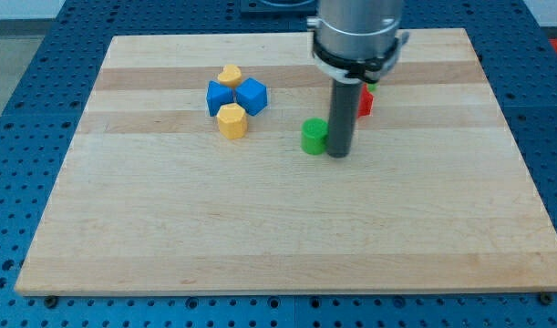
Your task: Place the blue triangle and green circle to the either side of the blue cube
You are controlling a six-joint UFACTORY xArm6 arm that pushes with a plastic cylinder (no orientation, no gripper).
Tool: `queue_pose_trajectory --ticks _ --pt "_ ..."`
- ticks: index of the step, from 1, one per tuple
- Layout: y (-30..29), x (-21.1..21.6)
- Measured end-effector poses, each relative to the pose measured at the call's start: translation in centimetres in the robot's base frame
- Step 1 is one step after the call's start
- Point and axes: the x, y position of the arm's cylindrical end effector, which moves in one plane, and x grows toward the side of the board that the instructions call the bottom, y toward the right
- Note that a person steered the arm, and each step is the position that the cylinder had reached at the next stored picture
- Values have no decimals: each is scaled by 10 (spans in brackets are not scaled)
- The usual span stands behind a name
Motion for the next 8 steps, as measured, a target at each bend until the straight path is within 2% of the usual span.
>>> queue_pose_trajectory --ticks 1,4,5,6,7,8 --pt "-26 -5" --pt "-47 -47" --pt "-1 -33" --pt "76 -11" --pt "114 -45" --pt "96 -60"
